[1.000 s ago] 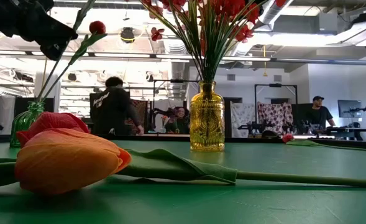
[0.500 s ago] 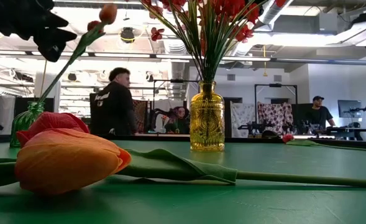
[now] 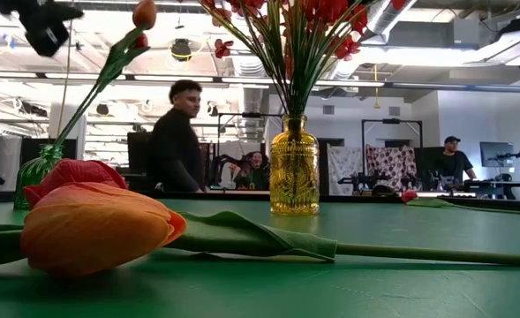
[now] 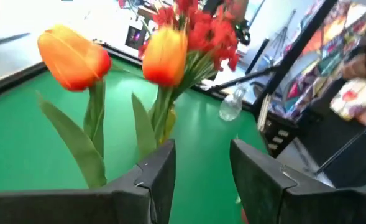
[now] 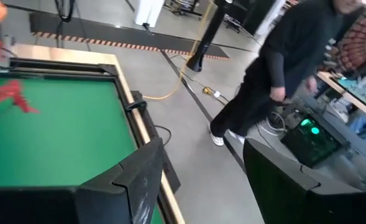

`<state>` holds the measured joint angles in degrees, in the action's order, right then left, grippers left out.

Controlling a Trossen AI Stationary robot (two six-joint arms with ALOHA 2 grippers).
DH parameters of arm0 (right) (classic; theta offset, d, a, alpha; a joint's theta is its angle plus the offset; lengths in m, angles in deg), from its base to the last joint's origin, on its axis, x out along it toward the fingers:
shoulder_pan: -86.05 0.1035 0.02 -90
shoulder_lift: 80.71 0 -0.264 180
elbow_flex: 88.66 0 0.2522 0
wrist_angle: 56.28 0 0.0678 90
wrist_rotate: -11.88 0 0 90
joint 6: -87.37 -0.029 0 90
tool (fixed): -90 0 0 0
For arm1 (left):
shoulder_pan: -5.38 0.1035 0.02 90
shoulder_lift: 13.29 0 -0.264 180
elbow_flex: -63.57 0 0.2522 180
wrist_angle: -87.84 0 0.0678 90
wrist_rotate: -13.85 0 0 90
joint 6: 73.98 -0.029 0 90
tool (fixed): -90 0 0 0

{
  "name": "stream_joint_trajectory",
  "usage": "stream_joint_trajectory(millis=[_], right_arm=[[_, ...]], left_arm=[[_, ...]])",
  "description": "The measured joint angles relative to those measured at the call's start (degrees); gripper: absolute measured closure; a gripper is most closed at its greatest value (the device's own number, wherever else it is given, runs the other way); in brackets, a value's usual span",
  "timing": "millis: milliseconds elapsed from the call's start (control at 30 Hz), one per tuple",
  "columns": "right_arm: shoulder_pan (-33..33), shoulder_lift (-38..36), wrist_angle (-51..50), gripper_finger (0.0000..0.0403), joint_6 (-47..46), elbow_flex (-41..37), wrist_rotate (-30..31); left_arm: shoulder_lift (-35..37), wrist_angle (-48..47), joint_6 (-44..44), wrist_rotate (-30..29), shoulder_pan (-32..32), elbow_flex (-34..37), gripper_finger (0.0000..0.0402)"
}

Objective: Sort flowers into vase by color
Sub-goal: Put the orange flower into the green vase

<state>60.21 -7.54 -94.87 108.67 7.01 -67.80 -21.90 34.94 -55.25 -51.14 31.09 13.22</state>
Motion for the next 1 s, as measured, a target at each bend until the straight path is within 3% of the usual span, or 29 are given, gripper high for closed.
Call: stream_joint_trajectory(millis=[267, 467, 600, 700, 1000], right_arm=[[4.29, 0.00, -3.06, 0.0154, -0.22, 0.00, 0.02], [6.19, 0.00, -8.42, 0.0154, -0.26, 0.00, 0.06], [6.48, 0.00, -10.71, 0.0154, -0.31, 0.00, 0.08], [6.48, 0.00, -11.44, 0.0154, -0.42, 0.00, 0.09], [6.20, 0.00, -10.45, 0.0154, -0.42, 0.00, 0.15]], left_arm=[[-8.00, -4.38, 6.81, 2.91, 0.00, -6.80, 0.0262], [-16.45, -0.27, 9.67, 8.74, -2.26, -6.85, 0.0262], [-19.83, 7.98, 10.67, 9.06, -7.31, -6.85, 0.0262], [-21.41, 12.05, 11.42, 8.09, -11.42, -7.89, 0.0262], [-27.34, 10.36, 11.53, -0.43, -24.88, -15.50, 0.0262]])
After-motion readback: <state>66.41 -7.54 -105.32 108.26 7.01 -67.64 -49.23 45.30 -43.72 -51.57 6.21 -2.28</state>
